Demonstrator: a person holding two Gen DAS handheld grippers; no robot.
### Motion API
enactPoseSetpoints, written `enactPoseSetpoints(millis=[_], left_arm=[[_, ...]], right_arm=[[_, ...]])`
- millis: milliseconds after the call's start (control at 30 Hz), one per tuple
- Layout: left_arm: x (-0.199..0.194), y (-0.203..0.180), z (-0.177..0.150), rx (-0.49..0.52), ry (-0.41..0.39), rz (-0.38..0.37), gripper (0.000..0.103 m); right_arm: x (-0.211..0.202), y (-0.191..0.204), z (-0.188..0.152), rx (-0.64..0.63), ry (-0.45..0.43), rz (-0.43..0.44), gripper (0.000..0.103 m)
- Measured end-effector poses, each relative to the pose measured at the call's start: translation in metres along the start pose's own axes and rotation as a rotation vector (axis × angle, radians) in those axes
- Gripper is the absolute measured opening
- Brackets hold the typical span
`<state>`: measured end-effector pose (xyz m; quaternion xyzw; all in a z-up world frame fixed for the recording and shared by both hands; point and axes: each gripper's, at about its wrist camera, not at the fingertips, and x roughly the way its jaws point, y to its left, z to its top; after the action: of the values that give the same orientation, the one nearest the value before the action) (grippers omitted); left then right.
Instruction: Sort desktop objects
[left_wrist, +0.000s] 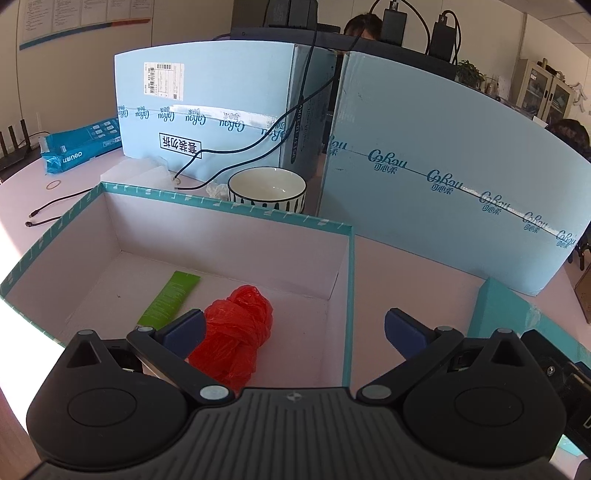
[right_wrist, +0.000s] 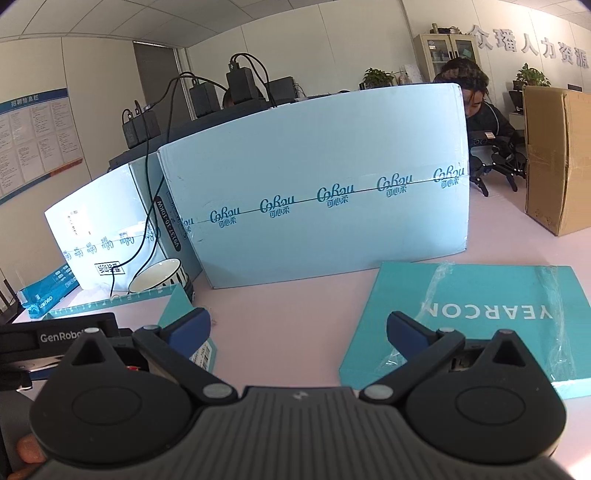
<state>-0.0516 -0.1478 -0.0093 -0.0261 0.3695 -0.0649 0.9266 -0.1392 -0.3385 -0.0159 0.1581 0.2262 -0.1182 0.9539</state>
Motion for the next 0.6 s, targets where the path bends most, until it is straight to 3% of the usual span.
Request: enactPoseSetpoints(millis=[600], left_arm=[[-0.006, -0.054, -0.025, 0.111, 0.037, -0.063, 0.103]], right_arm=[[-0.025, -0.063, -0.004, 0.086, -0.02, -0.124, 0.103]])
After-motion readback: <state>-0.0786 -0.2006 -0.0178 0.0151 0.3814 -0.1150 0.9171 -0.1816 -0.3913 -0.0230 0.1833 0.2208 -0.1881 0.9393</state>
